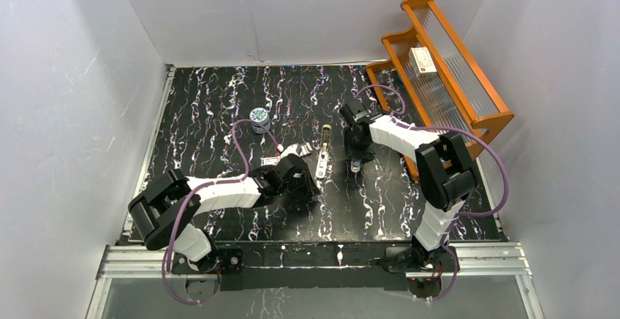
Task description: Load the staples into the stapler
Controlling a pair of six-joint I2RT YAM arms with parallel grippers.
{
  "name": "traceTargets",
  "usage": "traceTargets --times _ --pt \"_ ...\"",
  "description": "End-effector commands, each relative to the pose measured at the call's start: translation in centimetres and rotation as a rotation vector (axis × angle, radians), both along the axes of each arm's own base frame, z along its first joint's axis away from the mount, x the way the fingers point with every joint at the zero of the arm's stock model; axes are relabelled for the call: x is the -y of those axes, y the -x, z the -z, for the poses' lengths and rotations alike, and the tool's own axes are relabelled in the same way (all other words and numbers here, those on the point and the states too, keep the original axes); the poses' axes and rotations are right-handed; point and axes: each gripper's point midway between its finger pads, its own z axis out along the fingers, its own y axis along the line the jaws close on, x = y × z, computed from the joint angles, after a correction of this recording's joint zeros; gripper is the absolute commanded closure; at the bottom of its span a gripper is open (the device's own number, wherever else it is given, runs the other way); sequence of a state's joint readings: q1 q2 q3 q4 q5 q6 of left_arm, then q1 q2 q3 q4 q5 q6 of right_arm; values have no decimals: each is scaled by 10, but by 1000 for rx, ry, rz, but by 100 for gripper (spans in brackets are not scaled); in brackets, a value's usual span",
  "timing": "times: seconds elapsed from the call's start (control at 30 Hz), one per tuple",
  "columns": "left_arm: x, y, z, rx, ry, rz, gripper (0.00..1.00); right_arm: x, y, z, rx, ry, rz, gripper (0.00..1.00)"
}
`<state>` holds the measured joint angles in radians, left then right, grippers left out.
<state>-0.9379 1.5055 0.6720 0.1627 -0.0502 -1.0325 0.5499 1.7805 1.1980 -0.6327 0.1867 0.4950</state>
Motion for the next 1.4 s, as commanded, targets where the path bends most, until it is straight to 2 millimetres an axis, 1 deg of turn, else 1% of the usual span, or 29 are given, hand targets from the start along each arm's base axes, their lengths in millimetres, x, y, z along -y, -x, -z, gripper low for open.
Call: traceTargets --times 0.0,0.13,0.37,0.5,0.63,0.73,0.8,0.93,1.13,1.37 --pt "-12 -7 -4 23 -22 -53 76 -5 -17 -26 63 -11 -4 45" --pt "-17 -11 -6 28 -25 -74 75 -6 -25 -42 92 -12 6 42" --pt "-28 -15 -5 14 -20 -107 74 -11 -33 -61 130 -34 6 37" --pt "-35 -20 -7 -3 13 -127 74 -18 -40 -75 168 -72 4 37" --pt "-39 -22 -9 -8 33 -136 73 -15 -43 -83 205 -71 29 38" --pt "-41 -22 -9 -13 40 -140 73 -6 -34 -76 178 -38 49 48" --pt "-42 -22 -8 -16 42 -143 73 0 -25 -69 152 -21 57 57" --pt "-43 -21 -5 -25 47 -144 73 5 -8 -55 105 -24 61 67" --pt "-43 -20 -1 -39 49 -142 73 2 11 -34 35 -57 49 73" --pt "-44 -20 1 -43 48 -146 73 3 24 -11 -21 -55 40 75"
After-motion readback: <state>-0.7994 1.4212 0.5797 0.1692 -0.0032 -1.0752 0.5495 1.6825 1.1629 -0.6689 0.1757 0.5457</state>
